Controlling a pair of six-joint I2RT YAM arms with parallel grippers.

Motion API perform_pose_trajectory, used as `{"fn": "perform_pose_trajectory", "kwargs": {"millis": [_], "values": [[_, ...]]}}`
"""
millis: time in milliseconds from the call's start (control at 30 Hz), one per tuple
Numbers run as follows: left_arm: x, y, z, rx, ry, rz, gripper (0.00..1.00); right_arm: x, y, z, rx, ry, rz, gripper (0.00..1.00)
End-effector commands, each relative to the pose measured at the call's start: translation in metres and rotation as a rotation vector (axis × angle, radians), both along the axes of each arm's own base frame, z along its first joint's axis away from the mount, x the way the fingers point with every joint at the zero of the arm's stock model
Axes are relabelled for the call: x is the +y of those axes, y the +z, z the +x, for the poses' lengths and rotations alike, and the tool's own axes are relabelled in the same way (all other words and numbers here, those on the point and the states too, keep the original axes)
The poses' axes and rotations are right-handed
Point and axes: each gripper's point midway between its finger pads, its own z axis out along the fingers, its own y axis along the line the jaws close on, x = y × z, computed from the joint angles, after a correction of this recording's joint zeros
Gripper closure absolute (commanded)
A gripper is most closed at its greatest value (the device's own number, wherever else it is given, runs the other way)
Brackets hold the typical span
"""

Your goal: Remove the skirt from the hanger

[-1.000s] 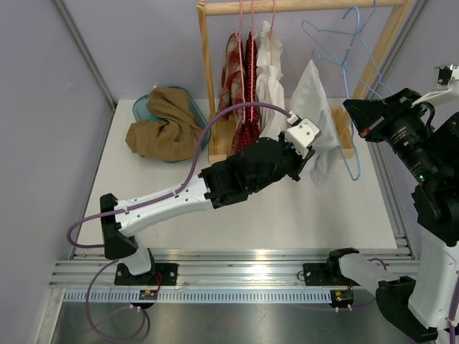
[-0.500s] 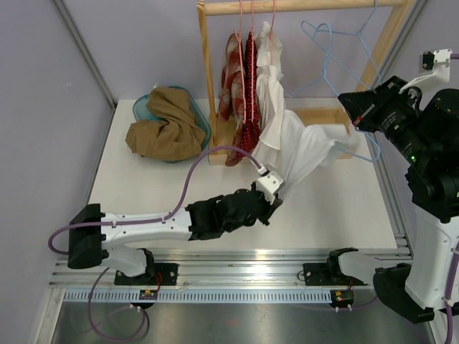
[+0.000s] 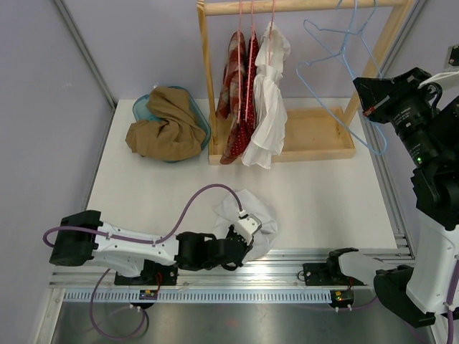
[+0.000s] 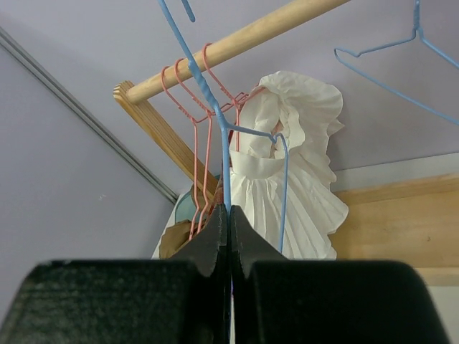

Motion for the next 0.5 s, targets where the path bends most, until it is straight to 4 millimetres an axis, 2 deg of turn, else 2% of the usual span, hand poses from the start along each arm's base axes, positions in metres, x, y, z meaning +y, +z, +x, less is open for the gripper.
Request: {"fn": "perform_pose_trajectory", "kwargs": {"millis": [0, 67, 100, 167, 200, 233, 267, 300, 333, 367, 400, 433, 467], "values": [[0.002, 0.031, 0.006, -0.008, 0.095, -0.095, 1.00, -0.004, 0.005, 0.023, -0.039, -0.043, -0.011, 1.00], [0.010, 0.042, 0.012, -0.036, 0.135, -0.091, 1.00, -0.006, 0.000, 0.039, -0.029, -0.071, -0.027, 1.00], [0.016, 0.049, 0.018, -0.059, 0.160, -0.071, 1.00, -0.006, -0.006, 0.053, -0.011, -0.083, -0.037, 1.00], [0.026, 0.068, 0.024, -0.086, 0.190, -0.078, 1.00, -0.006, -0.003, 0.067, -0.024, -0.096, -0.052, 1.00], [0.038, 0.068, 0.028, -0.107, 0.202, -0.030, 1.00, -0.004, -0.011, 0.087, 0.002, -0.105, -0.062, 1.00], [0.044, 0.084, 0.035, -0.138, 0.239, -0.041, 1.00, -0.005, -0.002, 0.091, -0.022, -0.113, -0.068, 1.00], [0.053, 0.097, 0.040, -0.157, 0.260, -0.052, 1.00, -0.005, -0.001, 0.099, -0.022, -0.121, -0.070, 1.00], [0.068, 0.100, 0.048, -0.197, 0.279, -0.004, 1.00, -0.003, -0.010, 0.120, 0.004, -0.129, -0.085, 1.00], [0.071, 0.115, 0.052, -0.207, 0.288, -0.019, 1.00, -0.003, 0.004, 0.124, -0.032, -0.132, -0.079, 1.00], [0.081, 0.126, 0.061, -0.216, 0.314, -0.032, 1.00, -0.003, 0.005, 0.132, -0.036, -0.140, -0.083, 1.00], [0.090, 0.132, 0.066, -0.239, 0.316, -0.014, 1.00, -0.001, -0.005, 0.153, -0.010, -0.145, -0.086, 1.00], [0.094, 0.142, 0.070, -0.248, 0.325, -0.029, 1.00, -0.005, 0.008, 0.156, -0.042, -0.157, -0.073, 1.00], [0.100, 0.148, 0.077, -0.256, 0.344, -0.033, 1.00, -0.007, 0.009, 0.164, -0.043, -0.162, -0.067, 1.00]]}}
